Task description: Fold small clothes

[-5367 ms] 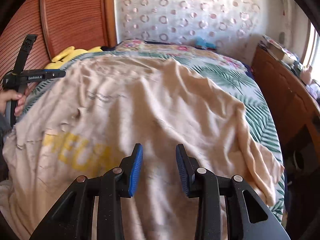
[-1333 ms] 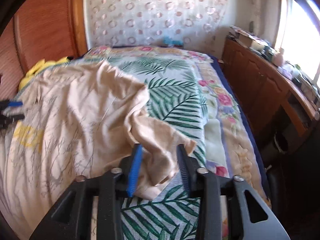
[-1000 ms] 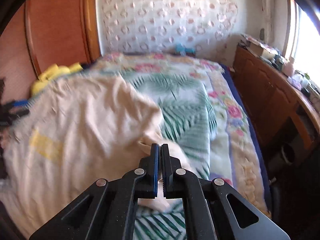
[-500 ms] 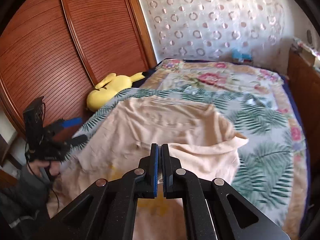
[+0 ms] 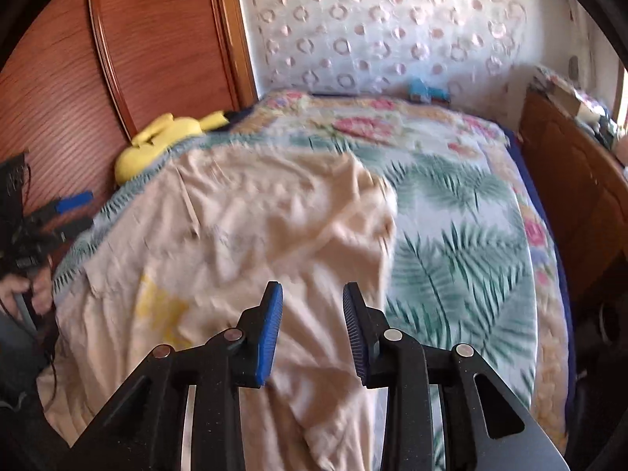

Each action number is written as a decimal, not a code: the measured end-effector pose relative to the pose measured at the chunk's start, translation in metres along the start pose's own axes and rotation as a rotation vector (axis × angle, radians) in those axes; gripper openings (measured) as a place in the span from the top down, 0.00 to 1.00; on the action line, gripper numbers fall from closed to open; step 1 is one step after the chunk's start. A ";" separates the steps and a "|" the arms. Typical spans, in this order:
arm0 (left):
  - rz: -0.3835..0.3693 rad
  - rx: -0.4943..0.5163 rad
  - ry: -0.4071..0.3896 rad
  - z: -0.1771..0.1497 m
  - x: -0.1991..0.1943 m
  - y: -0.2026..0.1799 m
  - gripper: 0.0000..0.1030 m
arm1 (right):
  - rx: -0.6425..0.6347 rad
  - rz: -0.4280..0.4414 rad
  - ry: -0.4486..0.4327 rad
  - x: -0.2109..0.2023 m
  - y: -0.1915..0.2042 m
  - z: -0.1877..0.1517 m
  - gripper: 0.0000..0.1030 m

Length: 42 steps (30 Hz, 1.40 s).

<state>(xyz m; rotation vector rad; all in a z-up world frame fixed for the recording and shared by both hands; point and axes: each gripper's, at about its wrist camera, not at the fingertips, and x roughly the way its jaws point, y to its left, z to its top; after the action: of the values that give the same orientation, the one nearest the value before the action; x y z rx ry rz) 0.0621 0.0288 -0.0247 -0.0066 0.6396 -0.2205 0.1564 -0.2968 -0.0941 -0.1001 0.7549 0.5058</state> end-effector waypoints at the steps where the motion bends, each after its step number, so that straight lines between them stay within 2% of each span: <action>1: -0.003 0.001 0.004 -0.001 0.001 -0.001 0.10 | -0.004 -0.014 0.016 0.003 0.001 -0.004 0.68; 4: -0.010 0.002 0.011 -0.002 0.004 -0.005 0.11 | 0.006 -0.027 0.058 0.007 -0.003 -0.018 0.68; 9: -0.019 0.013 0.026 -0.005 0.008 -0.012 0.11 | 0.013 -0.027 0.078 0.014 -0.005 -0.026 0.68; 11: -0.021 0.017 0.029 -0.005 0.009 -0.013 0.11 | -0.002 -0.016 0.083 0.014 -0.002 -0.026 0.83; 17: -0.024 0.014 0.033 -0.007 0.010 -0.014 0.11 | -0.023 0.026 0.054 -0.001 0.007 -0.029 0.95; 23: -0.035 0.010 0.048 -0.012 0.015 -0.016 0.11 | -0.040 0.104 0.052 -0.020 0.020 -0.052 0.95; 28: -0.047 0.015 0.061 -0.012 0.019 -0.020 0.11 | -0.027 0.114 0.079 -0.025 0.021 -0.074 0.95; 30: -0.059 0.020 0.066 -0.012 0.023 -0.024 0.11 | -0.014 0.087 0.075 -0.026 0.019 -0.078 0.95; 33: -0.083 0.046 0.069 -0.010 0.027 -0.034 0.11 | 0.004 0.072 0.049 -0.034 0.015 -0.079 0.84; 35: -0.114 0.067 0.071 -0.008 0.030 -0.043 0.11 | 0.013 0.062 0.025 -0.039 0.013 -0.077 0.66; 37: -0.158 0.087 0.071 -0.004 0.034 -0.052 0.19 | 0.024 0.045 -0.002 -0.046 0.008 -0.076 0.56; 40: -0.216 0.095 0.106 0.003 0.048 -0.065 0.32 | 0.049 -0.013 -0.025 -0.051 -0.002 -0.078 0.54; 42: -0.254 0.100 0.128 0.008 0.059 -0.075 0.44 | 0.055 -0.070 -0.022 -0.050 -0.009 -0.081 0.54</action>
<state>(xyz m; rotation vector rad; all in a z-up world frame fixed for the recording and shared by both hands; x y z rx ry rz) 0.0976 -0.0570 -0.0474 0.0226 0.7547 -0.5016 0.0790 -0.3457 -0.1201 -0.0698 0.7402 0.4185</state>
